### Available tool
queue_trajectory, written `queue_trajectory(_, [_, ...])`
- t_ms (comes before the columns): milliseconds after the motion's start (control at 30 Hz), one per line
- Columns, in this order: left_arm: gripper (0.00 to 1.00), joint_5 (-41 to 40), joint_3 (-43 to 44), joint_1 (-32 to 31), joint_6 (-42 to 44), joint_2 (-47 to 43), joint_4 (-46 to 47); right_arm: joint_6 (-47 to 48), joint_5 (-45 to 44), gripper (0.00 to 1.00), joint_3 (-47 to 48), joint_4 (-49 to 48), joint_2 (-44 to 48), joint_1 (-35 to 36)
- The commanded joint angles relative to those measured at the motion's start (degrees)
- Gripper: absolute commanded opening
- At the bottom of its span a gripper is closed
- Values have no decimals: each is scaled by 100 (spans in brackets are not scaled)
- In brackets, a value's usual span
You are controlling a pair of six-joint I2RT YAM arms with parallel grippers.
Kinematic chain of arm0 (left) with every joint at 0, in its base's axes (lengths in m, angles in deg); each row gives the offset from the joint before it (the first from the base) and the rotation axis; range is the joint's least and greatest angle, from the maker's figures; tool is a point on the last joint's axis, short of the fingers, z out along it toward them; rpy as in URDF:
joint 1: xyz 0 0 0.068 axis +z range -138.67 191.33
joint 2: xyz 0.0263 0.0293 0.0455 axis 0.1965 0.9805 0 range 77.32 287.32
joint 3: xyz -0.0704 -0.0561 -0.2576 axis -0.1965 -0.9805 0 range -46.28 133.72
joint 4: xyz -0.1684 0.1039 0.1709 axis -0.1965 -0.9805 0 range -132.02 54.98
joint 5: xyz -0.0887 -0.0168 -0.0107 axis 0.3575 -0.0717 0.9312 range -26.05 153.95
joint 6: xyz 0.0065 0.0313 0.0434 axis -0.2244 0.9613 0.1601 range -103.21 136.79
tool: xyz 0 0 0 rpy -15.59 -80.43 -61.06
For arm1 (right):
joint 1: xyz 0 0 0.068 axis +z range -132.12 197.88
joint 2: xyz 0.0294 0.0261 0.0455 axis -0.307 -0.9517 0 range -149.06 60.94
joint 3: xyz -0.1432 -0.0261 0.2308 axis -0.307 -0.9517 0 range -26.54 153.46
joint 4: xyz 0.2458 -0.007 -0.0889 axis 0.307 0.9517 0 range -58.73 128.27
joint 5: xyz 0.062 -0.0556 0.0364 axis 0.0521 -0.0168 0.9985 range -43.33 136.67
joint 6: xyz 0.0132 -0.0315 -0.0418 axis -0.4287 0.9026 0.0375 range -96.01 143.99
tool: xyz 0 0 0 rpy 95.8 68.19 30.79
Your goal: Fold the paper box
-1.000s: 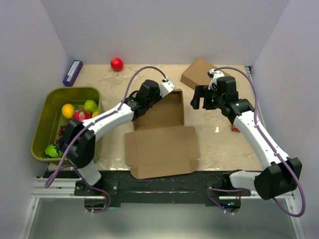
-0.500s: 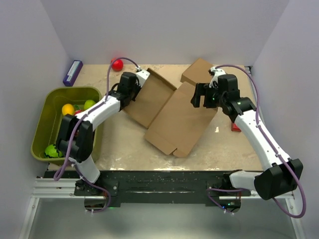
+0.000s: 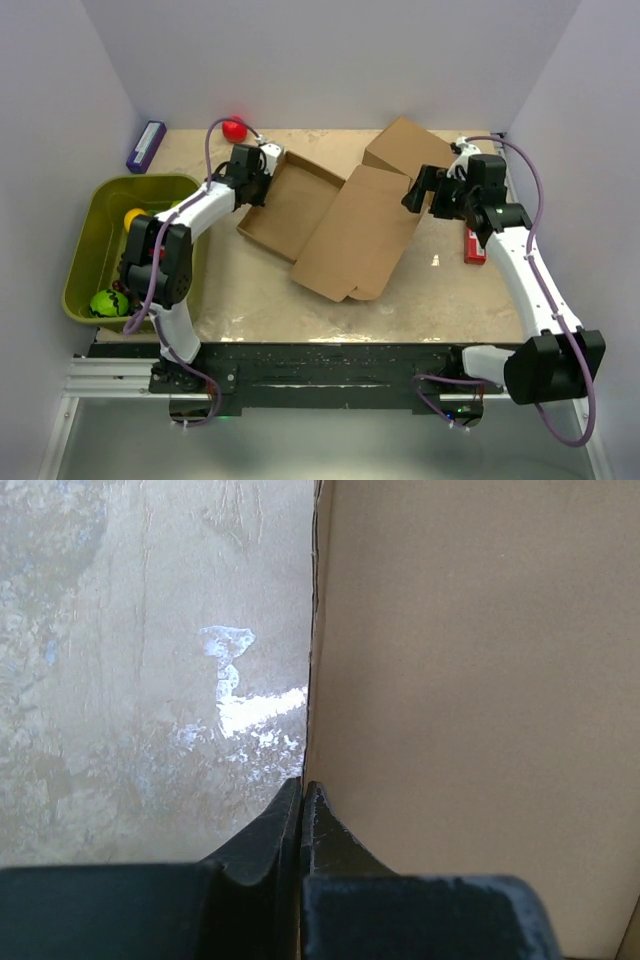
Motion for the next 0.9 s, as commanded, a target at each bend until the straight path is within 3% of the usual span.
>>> queue_trajectory(0, [0, 189, 362, 82, -323, 112, -73, -17, 18, 95, 141, 62, 409, -44])
queue_trajectory(333, [0, 373, 424, 91, -534, 156, -161, -315, 554, 90, -737, -526, 366, -44])
queue_trajectory(600, [0, 496, 424, 100, -587, 130, -144, -227, 552, 86, -974, -279, 506, -36])
queue_trajectory(700, [0, 628, 424, 91, -743, 130, -135, -595, 1087, 78, -1299, -797, 533, -27])
queue_trajectory(867, [0, 786, 415, 91, -789, 165, -126, -719, 949, 58, -1423, -1044, 357, 315])
